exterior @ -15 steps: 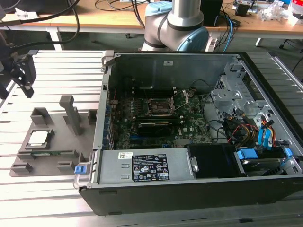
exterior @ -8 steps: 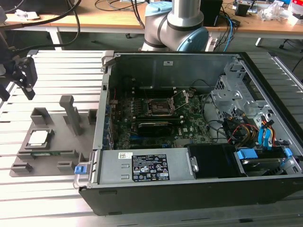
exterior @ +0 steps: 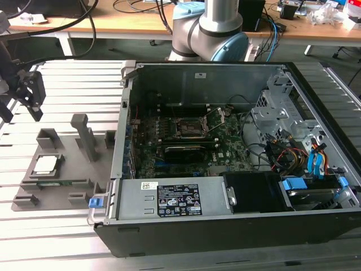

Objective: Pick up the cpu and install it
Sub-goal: 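Pick up the cpu and move it towards the insertion slot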

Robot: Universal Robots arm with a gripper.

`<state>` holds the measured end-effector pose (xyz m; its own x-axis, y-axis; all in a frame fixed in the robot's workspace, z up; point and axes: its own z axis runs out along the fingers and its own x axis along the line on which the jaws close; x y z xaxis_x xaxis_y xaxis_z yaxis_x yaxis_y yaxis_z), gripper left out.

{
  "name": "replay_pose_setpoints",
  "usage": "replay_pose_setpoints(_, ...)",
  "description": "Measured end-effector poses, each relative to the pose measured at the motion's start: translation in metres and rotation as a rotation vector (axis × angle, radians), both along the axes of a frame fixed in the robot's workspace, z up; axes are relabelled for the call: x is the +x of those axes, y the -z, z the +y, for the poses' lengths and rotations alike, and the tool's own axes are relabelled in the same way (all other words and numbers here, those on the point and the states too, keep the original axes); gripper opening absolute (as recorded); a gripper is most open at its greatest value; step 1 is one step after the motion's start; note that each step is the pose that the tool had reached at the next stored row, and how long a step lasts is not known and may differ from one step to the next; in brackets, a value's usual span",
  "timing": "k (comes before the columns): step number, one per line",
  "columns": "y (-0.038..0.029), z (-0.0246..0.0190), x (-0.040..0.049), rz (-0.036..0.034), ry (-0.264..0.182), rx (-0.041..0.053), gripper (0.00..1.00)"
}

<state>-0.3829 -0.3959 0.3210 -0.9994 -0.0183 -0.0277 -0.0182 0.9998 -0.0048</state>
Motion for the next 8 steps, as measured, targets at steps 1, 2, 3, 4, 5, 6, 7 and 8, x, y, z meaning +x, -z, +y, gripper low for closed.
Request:
replay_pose_setpoints(1, 0.0004, 0.0, 0.0, 0.0, 0.0, 0.0, 0.62)
replay_pose_setpoints(2, 0.0009, 0.0, 0.0, -0.0001, 0.0, 0.0, 0.62)
replay_pose_setpoints(3, 0.0014, 0.0, 0.0, 0.0, 0.0, -0.0001, 0.62)
replay_pose_setpoints(4, 0.0019, 0.0, 0.0, -0.0001, 0.0, 0.0, 0.62)
replay_pose_setpoints(5, 0.0031, 0.0, 0.0, 0.0, 0.0, 0.0, 0.62)
replay_pose_setpoints(6, 0.0044, 0.0, 0.0, 0.0, 0.0, 0.0, 0.62)
replay_pose_setpoints(7, 0.0051, 0.0, 0.0, 0.0, 0.0, 0.0, 0.62)
replay_pose_setpoints(8, 0.0056, 0.0, 0.0, 0.0, 0.0, 0.0, 0.62)
